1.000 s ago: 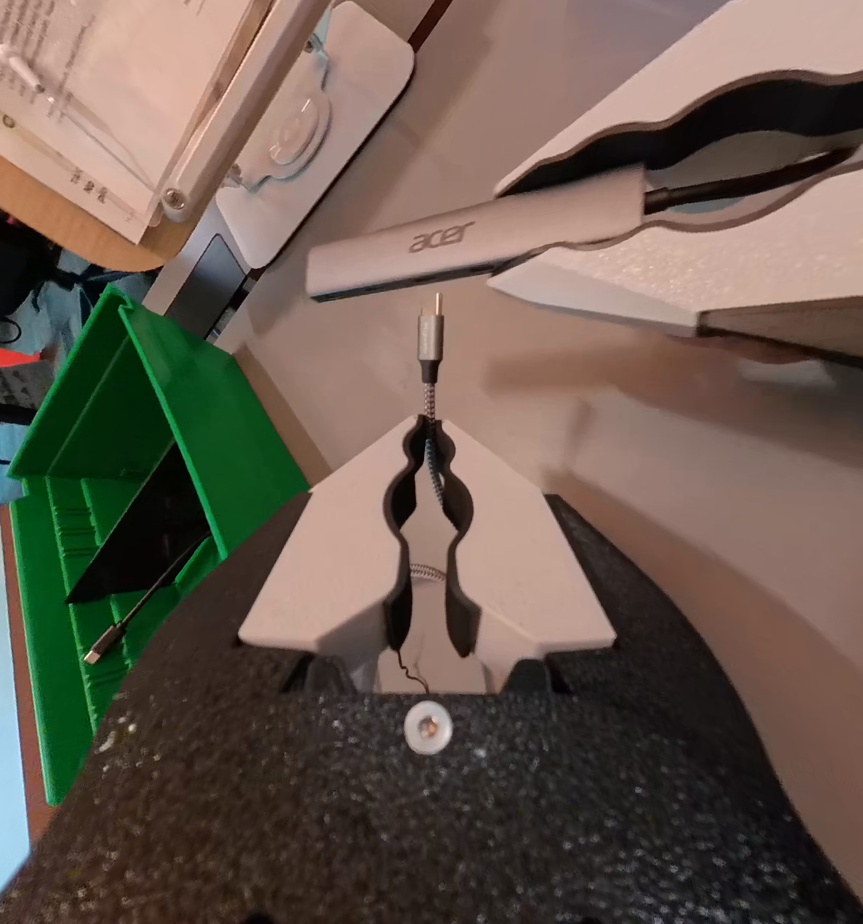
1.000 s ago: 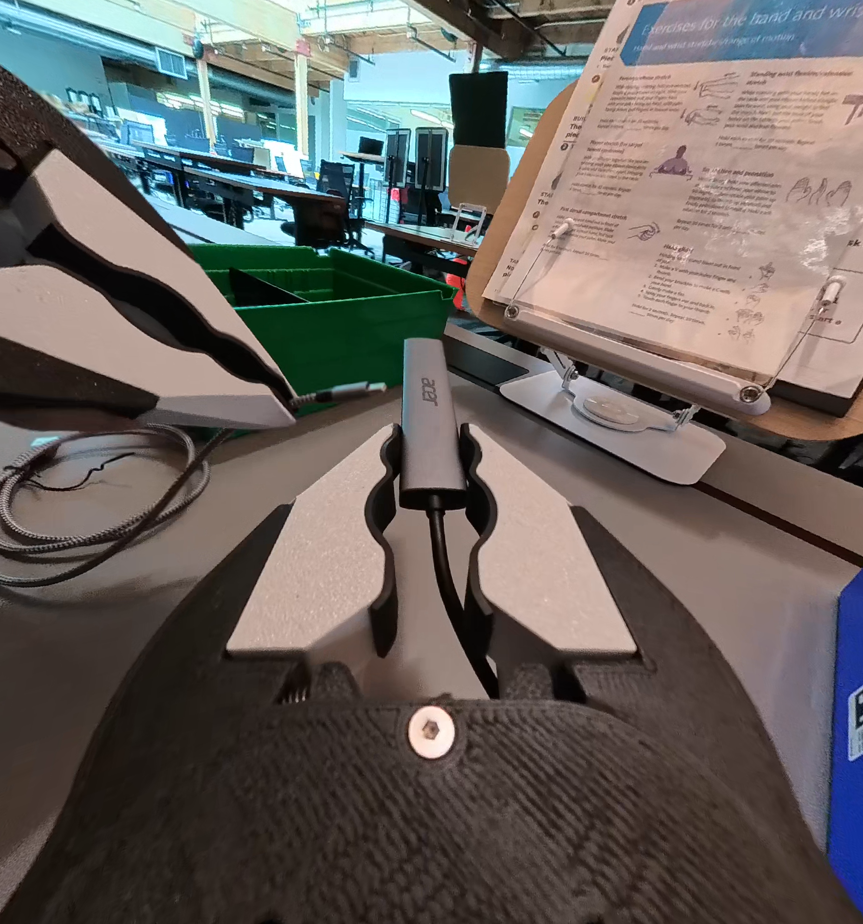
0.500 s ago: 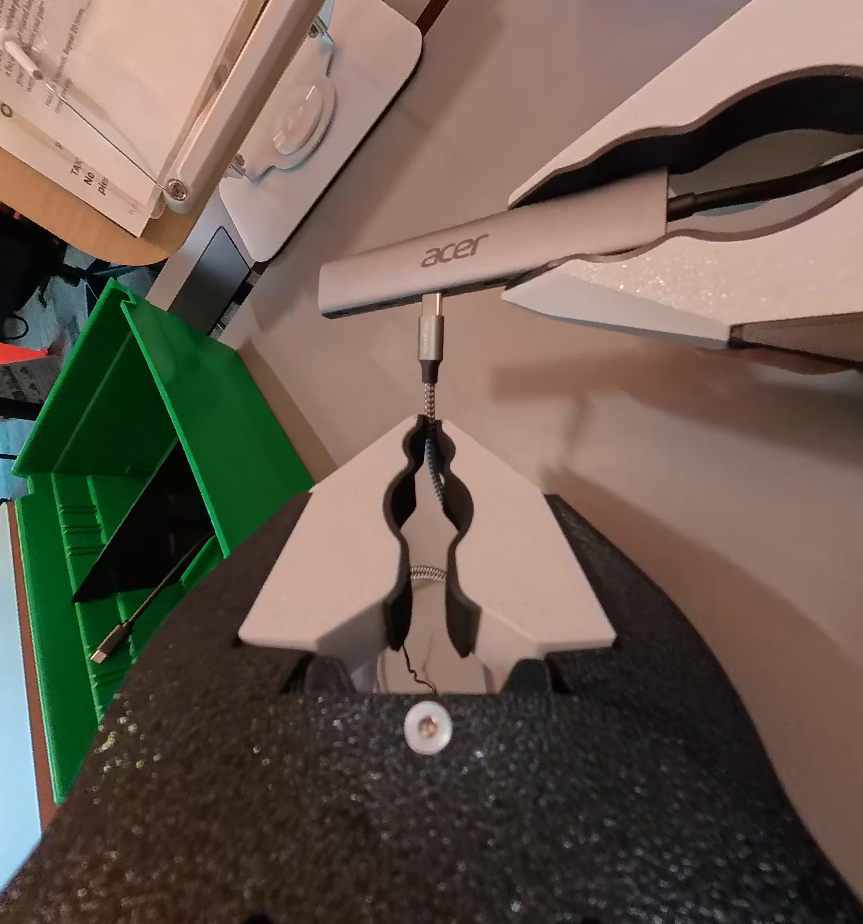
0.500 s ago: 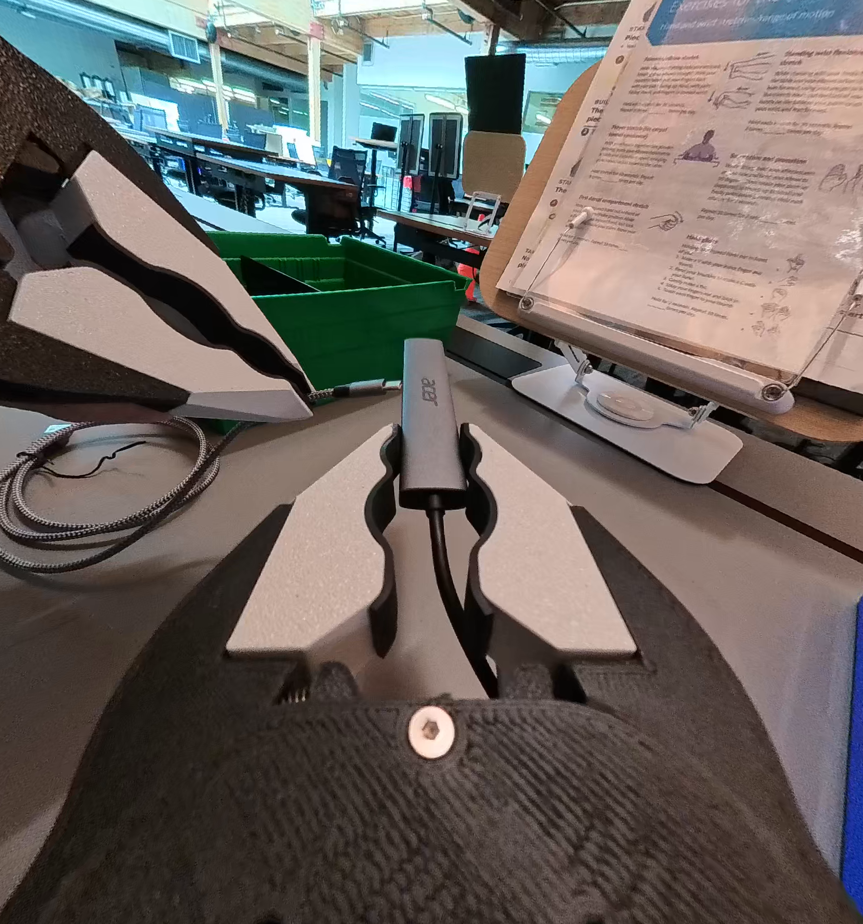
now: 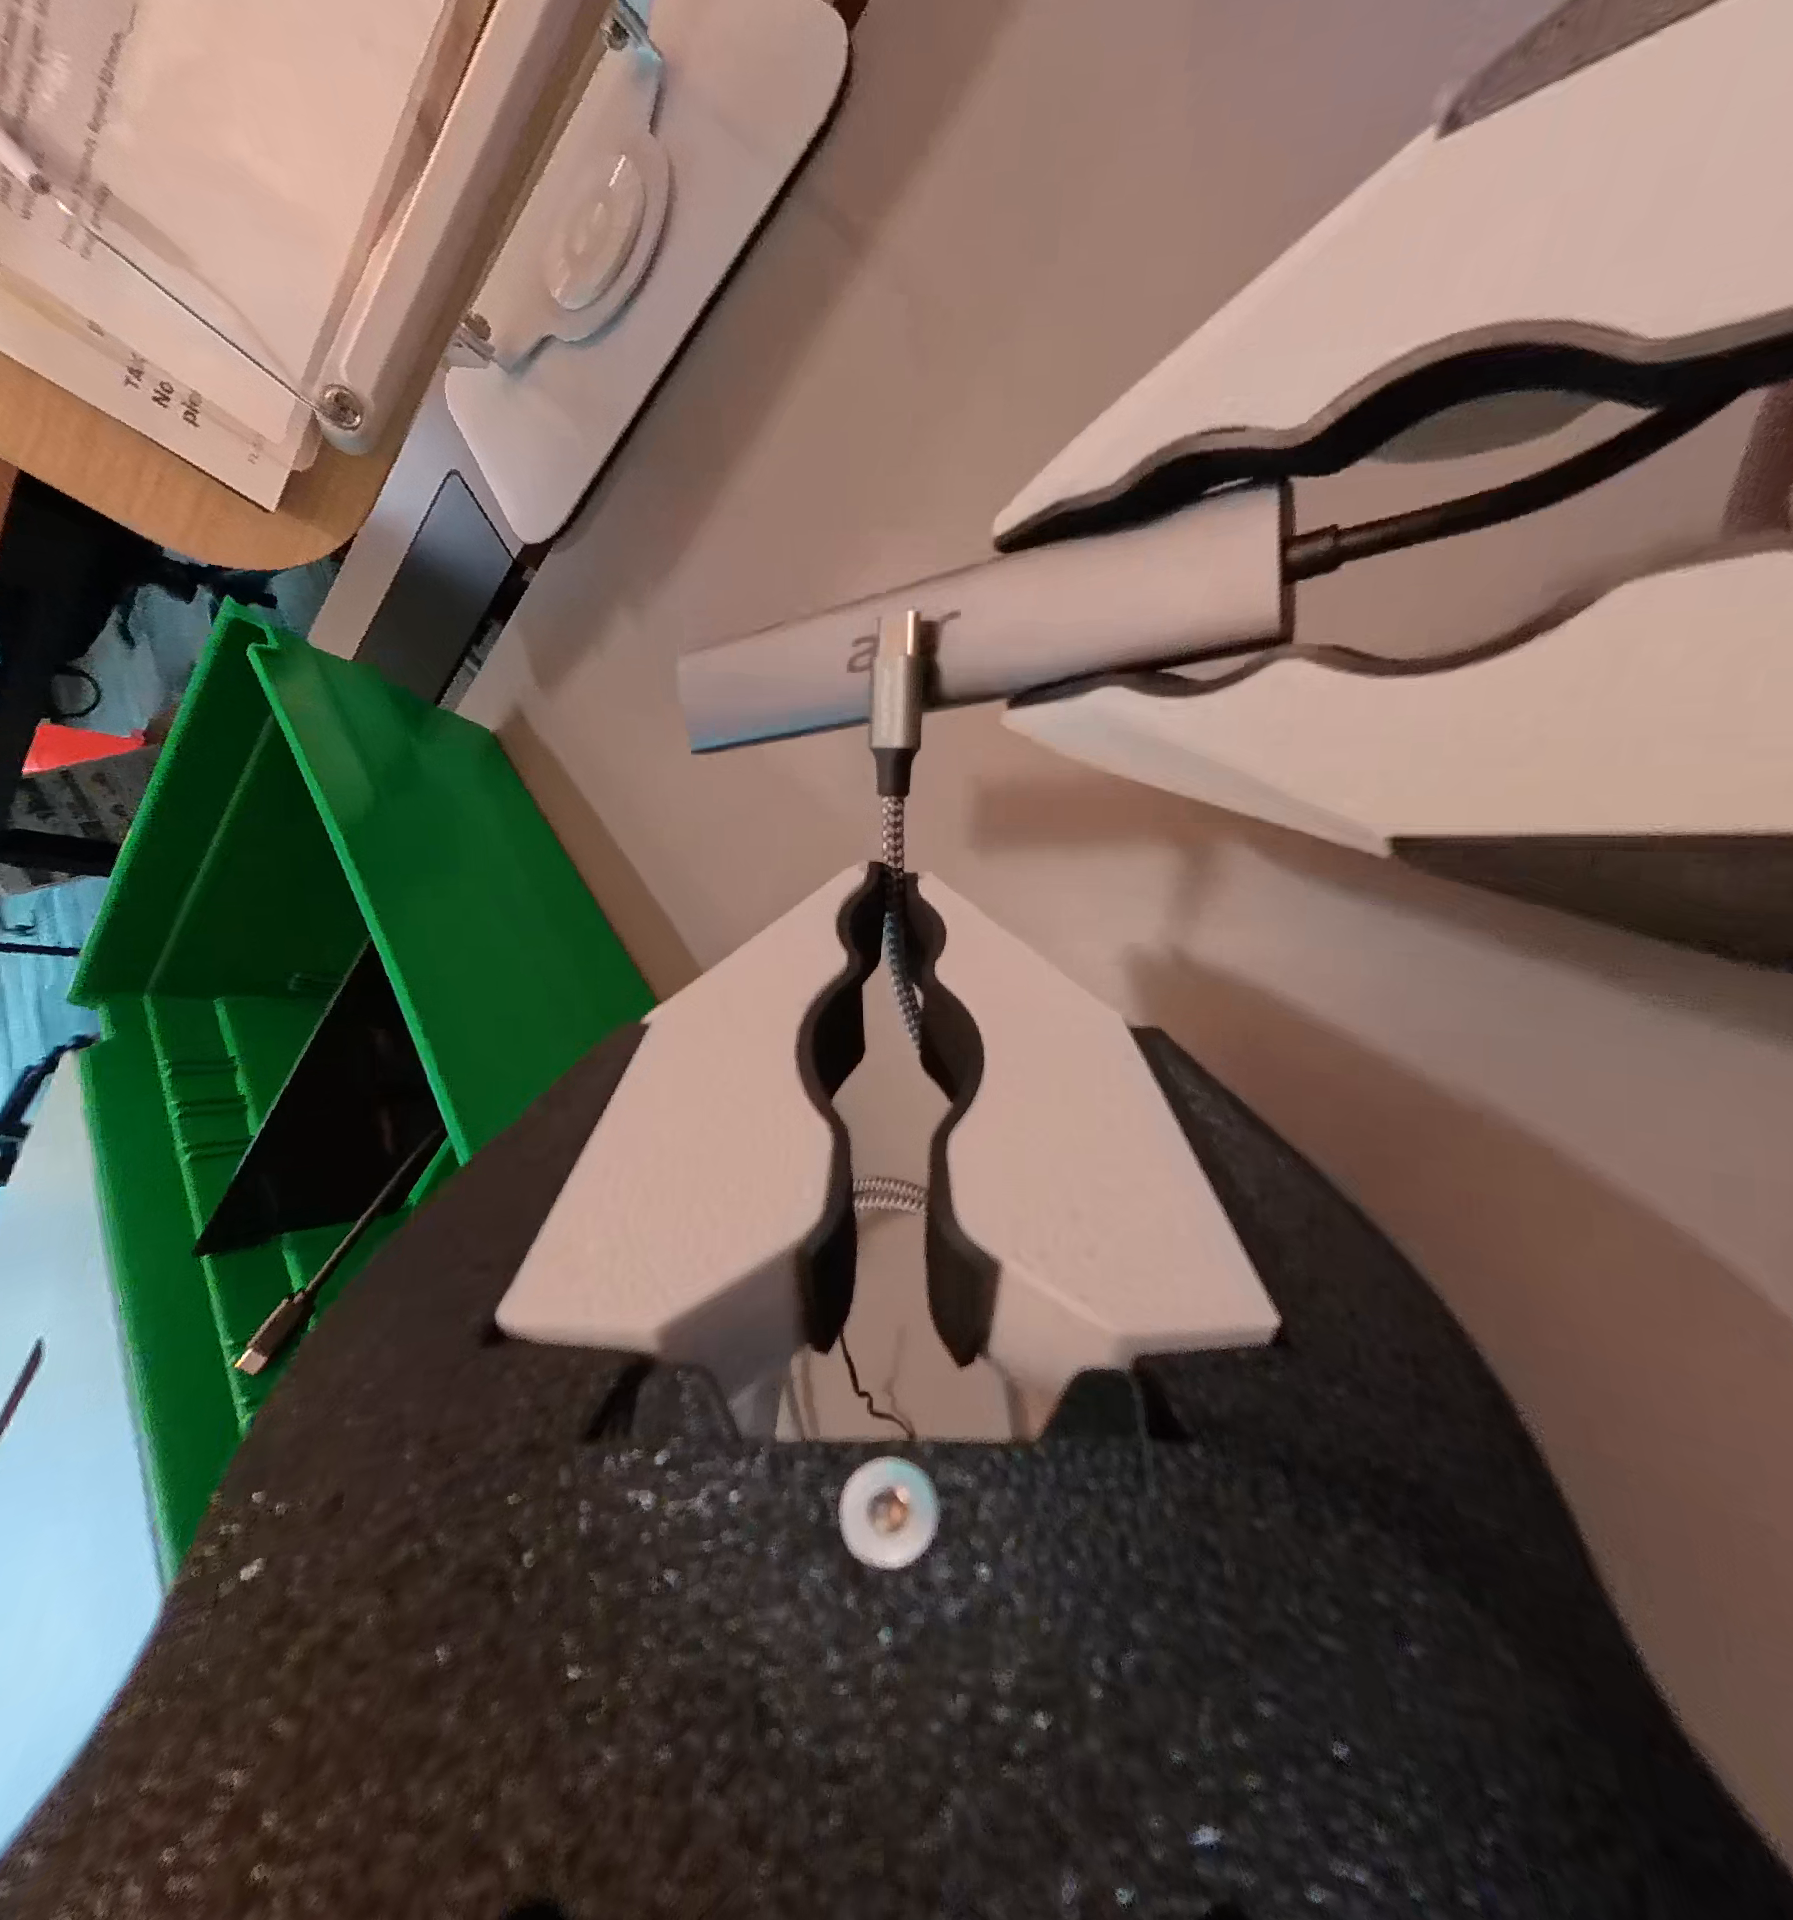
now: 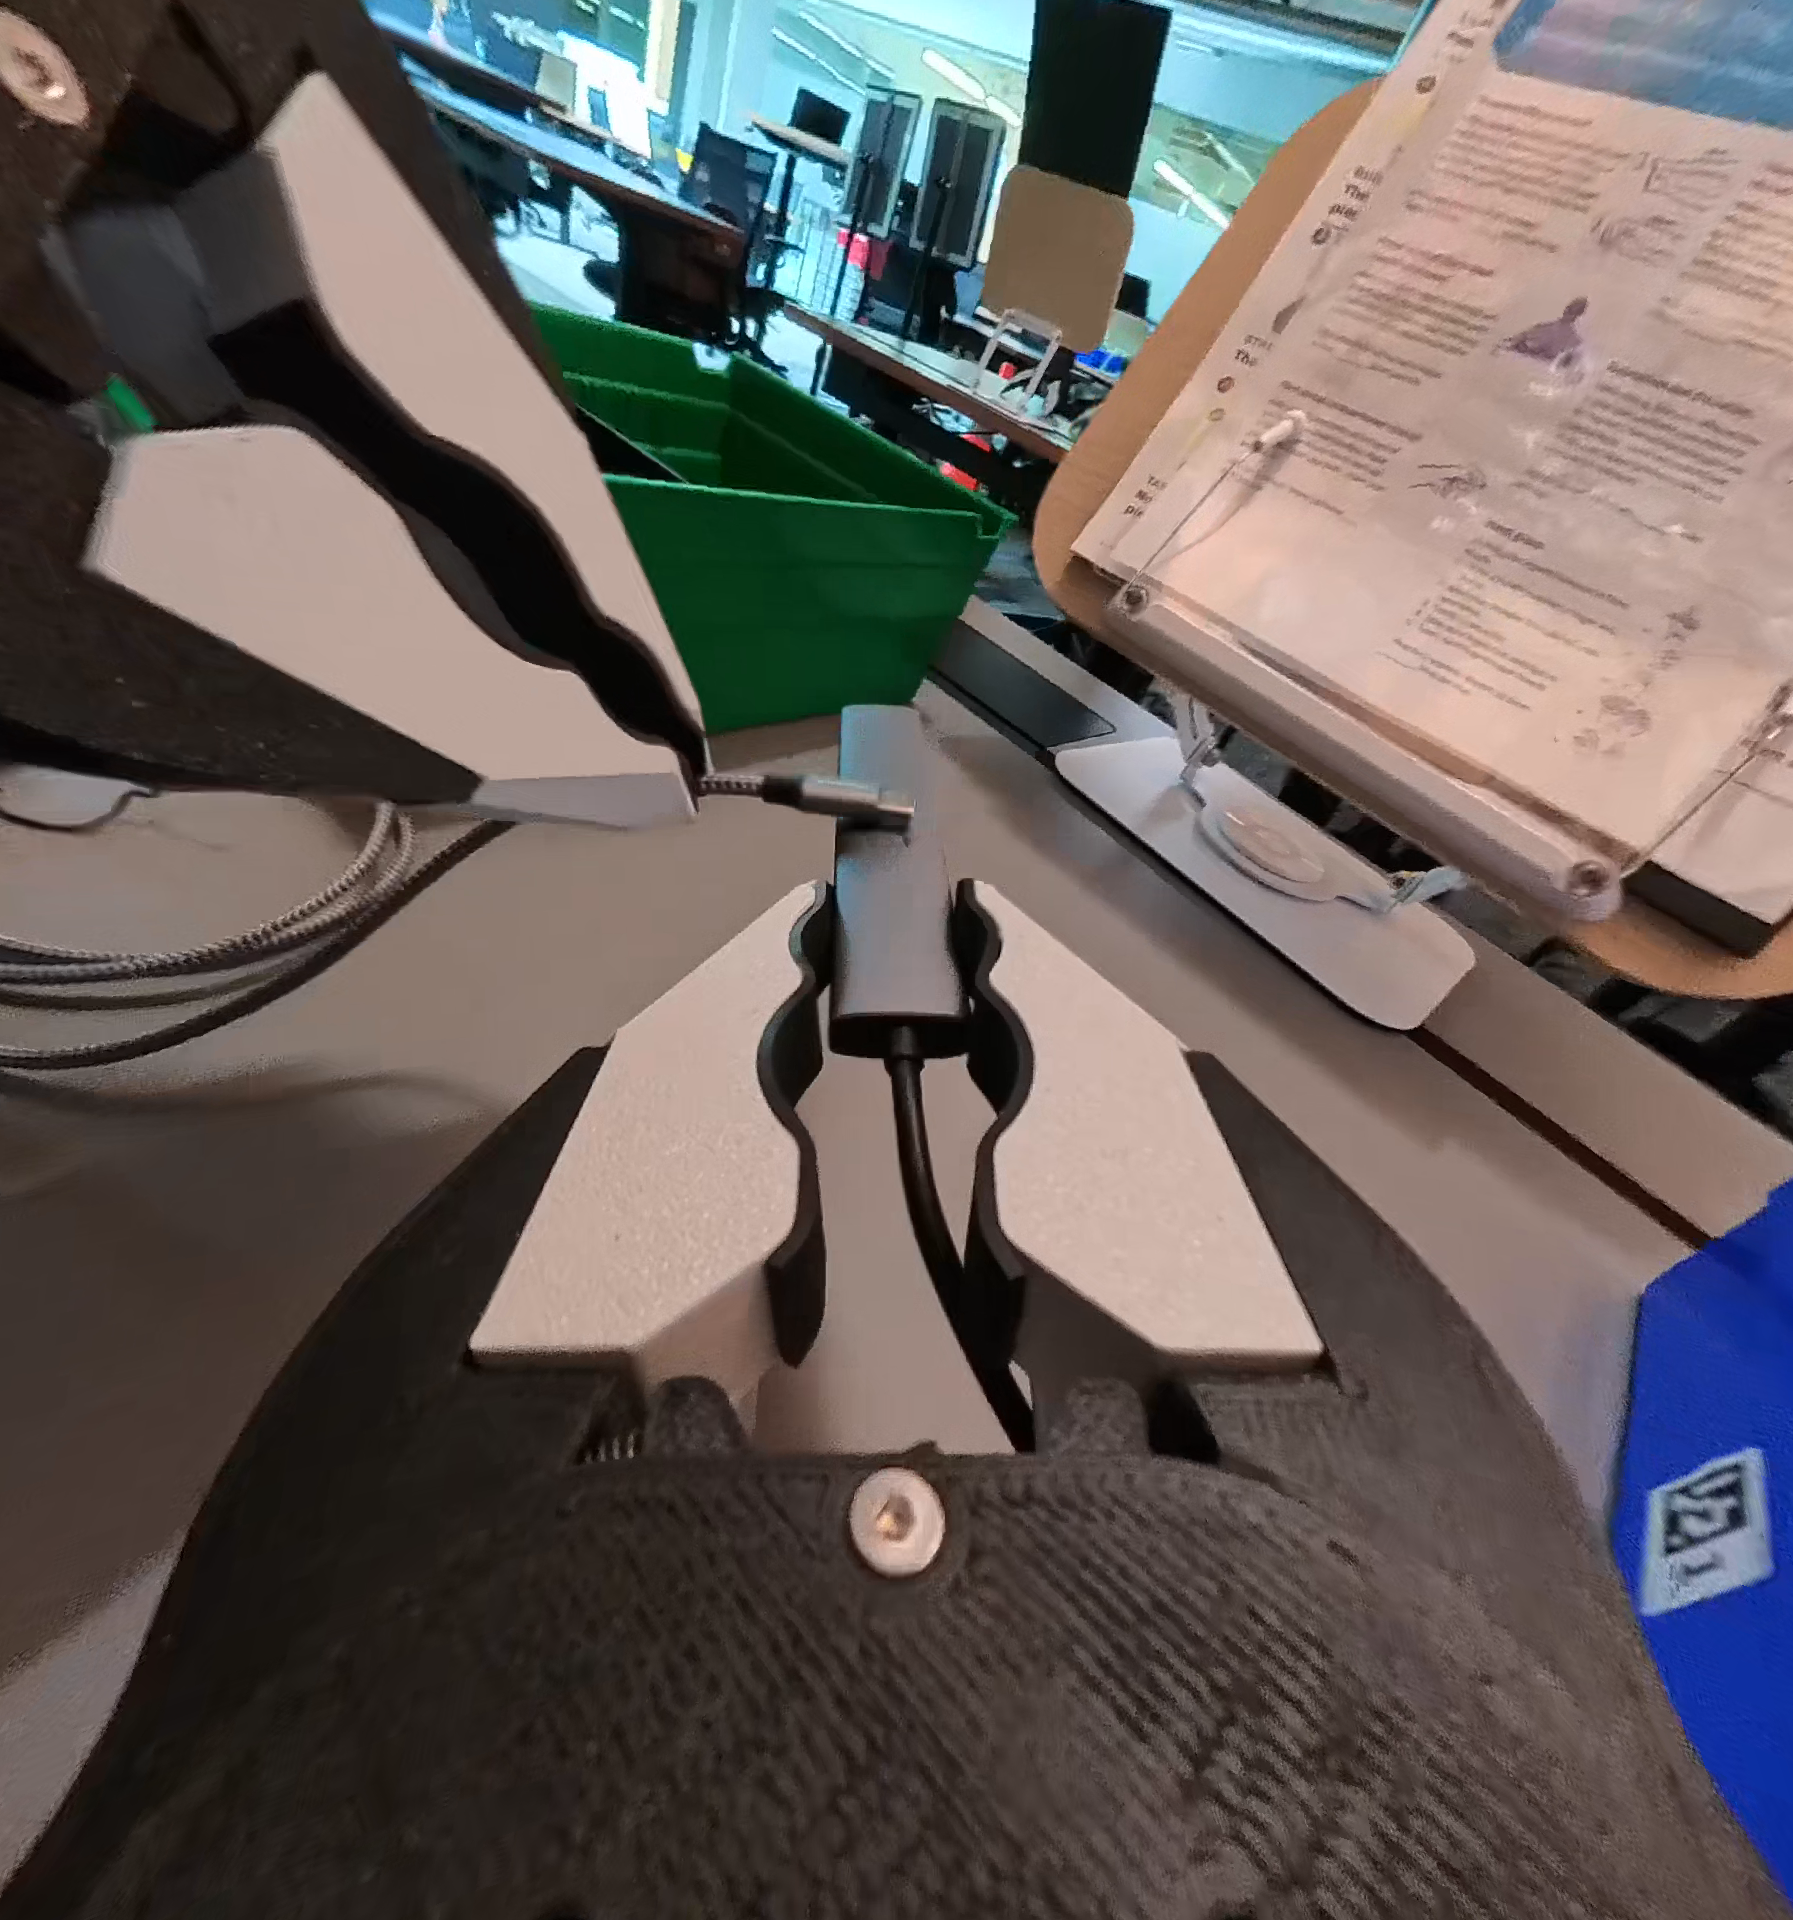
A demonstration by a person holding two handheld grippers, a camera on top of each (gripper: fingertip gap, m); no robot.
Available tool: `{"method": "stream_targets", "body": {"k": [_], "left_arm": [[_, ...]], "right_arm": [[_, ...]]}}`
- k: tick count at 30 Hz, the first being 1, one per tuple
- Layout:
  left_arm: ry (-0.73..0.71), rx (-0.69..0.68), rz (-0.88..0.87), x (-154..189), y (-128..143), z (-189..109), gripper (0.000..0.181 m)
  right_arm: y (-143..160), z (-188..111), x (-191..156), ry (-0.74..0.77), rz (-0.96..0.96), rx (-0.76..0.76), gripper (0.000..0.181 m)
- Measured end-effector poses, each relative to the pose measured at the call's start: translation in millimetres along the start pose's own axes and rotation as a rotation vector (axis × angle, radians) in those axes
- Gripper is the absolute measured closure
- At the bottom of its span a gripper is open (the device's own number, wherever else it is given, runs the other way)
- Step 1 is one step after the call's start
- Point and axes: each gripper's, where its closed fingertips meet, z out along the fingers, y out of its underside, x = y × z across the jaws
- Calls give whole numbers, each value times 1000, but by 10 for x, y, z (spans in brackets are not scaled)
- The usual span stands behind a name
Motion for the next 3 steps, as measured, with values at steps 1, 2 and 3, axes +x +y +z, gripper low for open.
{"method": "stream_targets", "body": {"k": [1,2,3], "left_arm": [[-9,-12,11,-4,9,5,181],[-12,-9,10,-12,4,5,181],[0,-1,-6,-11,2,1,181]], "right_arm": [[0,2,16,26,-26,-9,160],[12,3,43,47,-28,-23,160],[26,2,53,43,-5,-30,160]]}}
